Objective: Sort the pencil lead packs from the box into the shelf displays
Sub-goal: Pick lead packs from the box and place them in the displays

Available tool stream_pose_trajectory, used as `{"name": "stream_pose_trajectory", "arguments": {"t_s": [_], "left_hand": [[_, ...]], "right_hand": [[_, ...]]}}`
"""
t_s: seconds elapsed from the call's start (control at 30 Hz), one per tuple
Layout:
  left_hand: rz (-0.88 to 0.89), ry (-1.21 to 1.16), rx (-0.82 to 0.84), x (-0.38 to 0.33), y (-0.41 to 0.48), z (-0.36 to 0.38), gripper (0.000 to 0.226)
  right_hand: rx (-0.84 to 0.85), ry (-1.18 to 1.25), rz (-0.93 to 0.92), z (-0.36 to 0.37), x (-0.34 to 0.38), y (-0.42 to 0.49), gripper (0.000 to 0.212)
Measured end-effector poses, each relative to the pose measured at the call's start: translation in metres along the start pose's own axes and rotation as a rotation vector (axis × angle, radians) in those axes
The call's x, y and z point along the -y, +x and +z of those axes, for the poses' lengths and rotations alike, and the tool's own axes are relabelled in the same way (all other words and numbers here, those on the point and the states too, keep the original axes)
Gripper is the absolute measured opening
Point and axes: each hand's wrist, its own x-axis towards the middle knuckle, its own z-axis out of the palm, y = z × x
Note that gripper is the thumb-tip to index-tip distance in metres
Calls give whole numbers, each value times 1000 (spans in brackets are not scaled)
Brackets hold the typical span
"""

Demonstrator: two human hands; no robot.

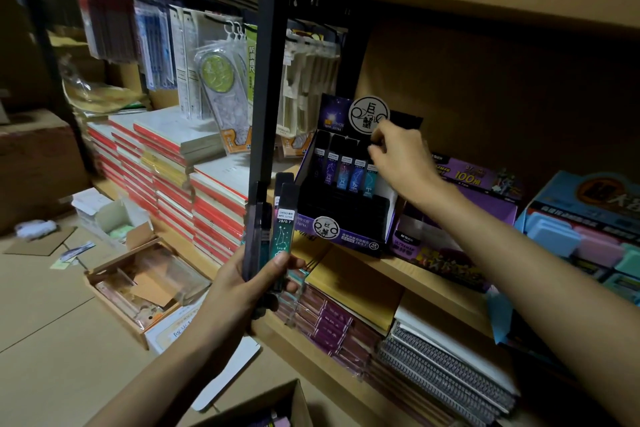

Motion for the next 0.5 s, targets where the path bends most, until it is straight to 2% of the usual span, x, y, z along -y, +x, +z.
{"name": "stream_pose_trajectory", "arguments": {"t_s": [0.1, 0.13, 0.2, 0.27, 0.37, 0.43, 0.5], "left_hand": [[4, 1, 2, -3, -2, 5, 55], [3, -10, 6, -4, -3, 7, 54], [-4, -16, 23, -5, -3, 10, 65], [-2, 17, 53, -5, -5, 11, 72], [32, 83, -3, -2, -6, 14, 52], [30, 114, -71, 1, -5, 12, 48], [28, 92, -97, 4, -2, 9, 44]], "right_hand": [[324, 666, 133, -3, 30, -40, 15], [428, 771, 165, 0, 37, -53, 17], [530, 852, 205, 7, 47, -70, 20], [555, 918, 229, 14, 52, -79, 20], [501, 975, 227, 15, 53, -83, 1], [452, 1014, 254, 14, 49, -82, 14], [415, 1026, 278, 6, 41, -76, 11]]}}
